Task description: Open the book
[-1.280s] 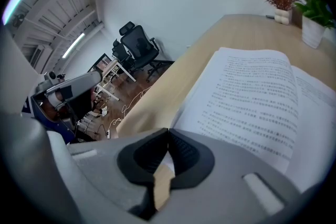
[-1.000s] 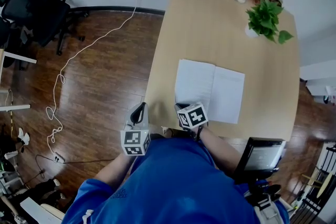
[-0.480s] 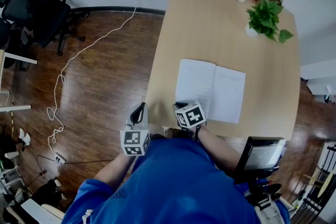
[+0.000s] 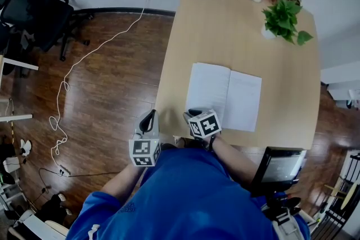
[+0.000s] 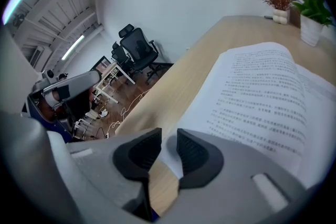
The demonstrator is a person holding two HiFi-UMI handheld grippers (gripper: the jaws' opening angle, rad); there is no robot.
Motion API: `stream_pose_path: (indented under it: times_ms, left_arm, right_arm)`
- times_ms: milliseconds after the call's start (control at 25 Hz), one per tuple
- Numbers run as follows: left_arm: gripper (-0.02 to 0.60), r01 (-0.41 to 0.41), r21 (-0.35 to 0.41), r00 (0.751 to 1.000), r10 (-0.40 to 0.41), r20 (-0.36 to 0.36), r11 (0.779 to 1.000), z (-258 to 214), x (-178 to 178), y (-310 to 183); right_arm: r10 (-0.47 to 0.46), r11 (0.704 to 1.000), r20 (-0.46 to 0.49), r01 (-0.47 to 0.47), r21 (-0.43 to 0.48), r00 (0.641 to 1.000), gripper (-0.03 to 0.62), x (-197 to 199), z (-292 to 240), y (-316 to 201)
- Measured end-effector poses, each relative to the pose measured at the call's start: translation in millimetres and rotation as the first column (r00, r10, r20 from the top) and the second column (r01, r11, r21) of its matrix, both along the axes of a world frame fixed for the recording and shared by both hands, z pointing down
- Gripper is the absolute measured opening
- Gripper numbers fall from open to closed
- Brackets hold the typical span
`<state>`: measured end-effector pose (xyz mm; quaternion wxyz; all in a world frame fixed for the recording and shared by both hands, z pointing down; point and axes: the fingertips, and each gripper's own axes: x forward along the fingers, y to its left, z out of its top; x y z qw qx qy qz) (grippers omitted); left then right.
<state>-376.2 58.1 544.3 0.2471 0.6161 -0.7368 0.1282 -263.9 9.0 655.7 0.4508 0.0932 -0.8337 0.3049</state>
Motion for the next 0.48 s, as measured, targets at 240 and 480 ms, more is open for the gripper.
stream_pose_path:
  times_ms: [240, 480]
  left_arm:
    - [0.006, -0.012, 0.002, 1.000, 0.012, -0.001, 1.000, 1.5, 3.5, -5.0]
    - [0.006, -0.028, 0.006, 1.000, 0.028, -0.001, 1.000, 4.5, 6.3, -12.5]
  right_arm:
    - [0.015, 1.000, 0.021, -0.015, 0.007, 1.000, 0.083, -0.1, -4.6, -4.9]
    - [0.028, 0.999, 0.050, -0.029, 0.015, 0.998, 0.083, -1.3, -10.6, -10.1]
